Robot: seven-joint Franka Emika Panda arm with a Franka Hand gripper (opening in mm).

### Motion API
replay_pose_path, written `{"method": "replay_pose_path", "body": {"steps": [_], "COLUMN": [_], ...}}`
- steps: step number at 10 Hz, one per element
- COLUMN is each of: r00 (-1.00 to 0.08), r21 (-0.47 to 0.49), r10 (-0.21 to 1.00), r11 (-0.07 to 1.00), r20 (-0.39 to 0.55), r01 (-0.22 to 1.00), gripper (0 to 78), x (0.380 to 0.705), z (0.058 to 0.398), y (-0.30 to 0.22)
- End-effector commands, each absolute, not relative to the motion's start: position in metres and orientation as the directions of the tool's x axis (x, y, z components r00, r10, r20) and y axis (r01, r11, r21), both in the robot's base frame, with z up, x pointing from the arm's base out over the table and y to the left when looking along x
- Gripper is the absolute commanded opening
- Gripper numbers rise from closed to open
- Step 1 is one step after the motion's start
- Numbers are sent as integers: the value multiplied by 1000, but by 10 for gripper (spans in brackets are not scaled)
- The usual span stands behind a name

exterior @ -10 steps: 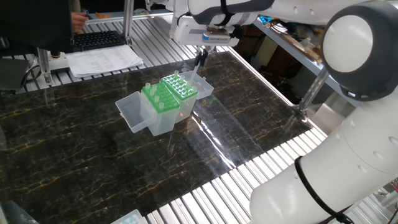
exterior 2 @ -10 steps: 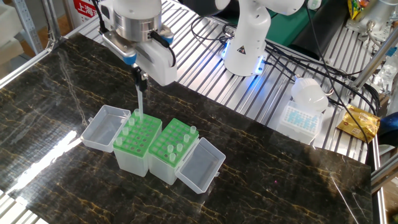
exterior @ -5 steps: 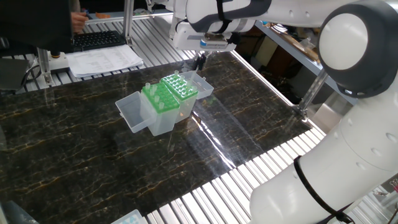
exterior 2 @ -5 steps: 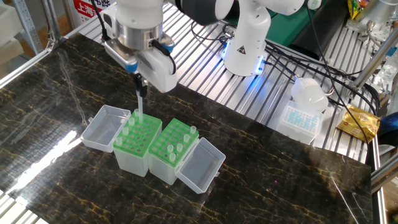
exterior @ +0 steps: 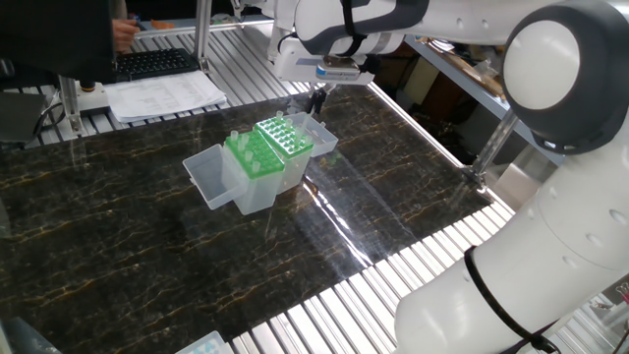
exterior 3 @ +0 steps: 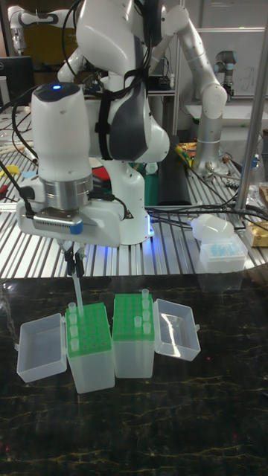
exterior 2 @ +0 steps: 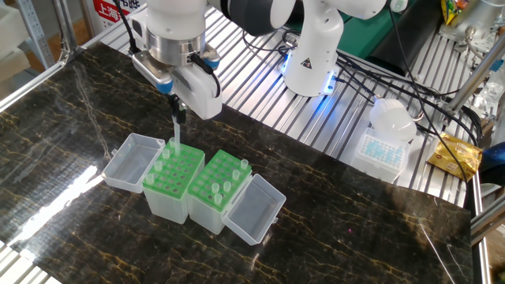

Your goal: Transfer all large pipette tips from one holder to another

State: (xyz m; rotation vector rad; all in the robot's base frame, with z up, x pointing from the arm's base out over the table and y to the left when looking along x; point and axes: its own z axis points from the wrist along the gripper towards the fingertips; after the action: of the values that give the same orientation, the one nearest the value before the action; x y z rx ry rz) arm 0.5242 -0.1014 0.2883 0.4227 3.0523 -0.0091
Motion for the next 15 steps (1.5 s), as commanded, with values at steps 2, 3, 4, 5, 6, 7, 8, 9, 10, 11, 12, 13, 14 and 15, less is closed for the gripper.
{"method": "replay_pose_path", "body": {"steps": [2, 3, 4, 5, 6, 7, 8, 9, 10, 11, 12, 13, 14, 15], "r00": [-958, -958, -958, -958, -958, -958, -958, -958, -958, -958, -958, -958, -958, -879], "r21": [4, 4, 4, 4, 4, 4, 4, 4, 4, 4, 4, 4, 4, 0], "r10": [279, 279, 279, 279, 279, 279, 279, 279, 279, 279, 279, 279, 279, 475], "r11": [960, 960, 960, 960, 960, 960, 960, 960, 960, 960, 960, 960, 960, 880], "r20": [-64, -64, -64, -64, -64, -64, -64, -64, -64, -64, -64, -64, -64, -53], "r01": [280, 280, 280, 280, 280, 280, 280, 280, 280, 280, 280, 280, 280, 475], "gripper": [774, 774, 774, 774, 774, 774, 774, 774, 774, 774, 774, 774, 774, 774], "x": [524, 524, 524, 524, 524, 524, 524, 524, 524, 524, 524, 524, 524, 515], "z": [289, 289, 289, 289, 289, 289, 289, 289, 289, 289, 289, 289, 289, 298], "y": [-102, -102, -102, -102, -102, -102, -102, -102, -102, -102, -102, -102, -102, -86]}}
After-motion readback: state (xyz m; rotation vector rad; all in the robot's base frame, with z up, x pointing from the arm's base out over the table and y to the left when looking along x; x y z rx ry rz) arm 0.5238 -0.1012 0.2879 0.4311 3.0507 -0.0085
